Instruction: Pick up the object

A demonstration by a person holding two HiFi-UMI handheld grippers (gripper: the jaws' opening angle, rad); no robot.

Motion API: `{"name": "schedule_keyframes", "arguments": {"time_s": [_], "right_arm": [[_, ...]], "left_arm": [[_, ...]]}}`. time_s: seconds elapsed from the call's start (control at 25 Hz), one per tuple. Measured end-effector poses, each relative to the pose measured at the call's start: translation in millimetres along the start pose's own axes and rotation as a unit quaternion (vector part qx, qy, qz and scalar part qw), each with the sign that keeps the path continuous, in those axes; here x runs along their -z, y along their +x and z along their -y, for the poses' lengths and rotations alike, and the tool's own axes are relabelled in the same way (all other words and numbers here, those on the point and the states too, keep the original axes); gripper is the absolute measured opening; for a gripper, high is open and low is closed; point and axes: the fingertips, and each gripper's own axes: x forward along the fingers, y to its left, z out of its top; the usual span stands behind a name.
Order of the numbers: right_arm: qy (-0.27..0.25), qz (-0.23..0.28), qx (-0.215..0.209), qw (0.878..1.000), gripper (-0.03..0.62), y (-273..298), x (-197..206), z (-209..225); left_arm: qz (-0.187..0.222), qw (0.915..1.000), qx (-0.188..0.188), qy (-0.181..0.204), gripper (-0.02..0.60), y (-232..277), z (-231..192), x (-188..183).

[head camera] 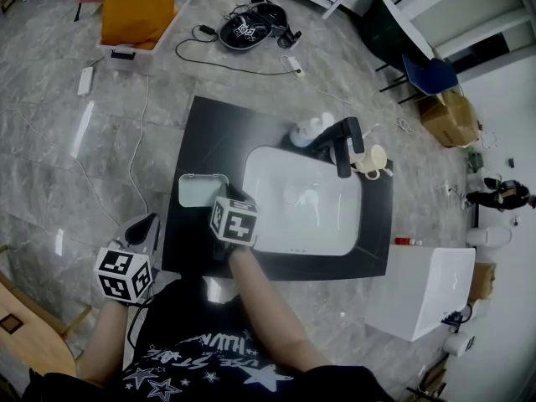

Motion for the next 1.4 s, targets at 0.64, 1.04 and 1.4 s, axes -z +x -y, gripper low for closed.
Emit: {"name": "schedule_keyframes", "arguments": {"time_s": [0.64,1.04,1.4], "right_arm": [[0.004,0.053,-0.048,0.997,0.024,-66.6,-34.5,37.0],[-0.008,0.072,-0.074,0.995,0.025,-122.5,-33.9,99.0],[-0.037,0.084,-0.113,0.989,0.024,-164.0,-16.9,161.5]], "left_arm": [[0.039,0.9985,-0.037,0.009,0.009,-20.0,52.8,-11.5],[0.057,0.9965,-0.057,0.02,0.009,-21.9,127.8,-8.9],[0.082,0.9923,-0.09,0.025,0.009,-18.3,206.5,6.8]]}}
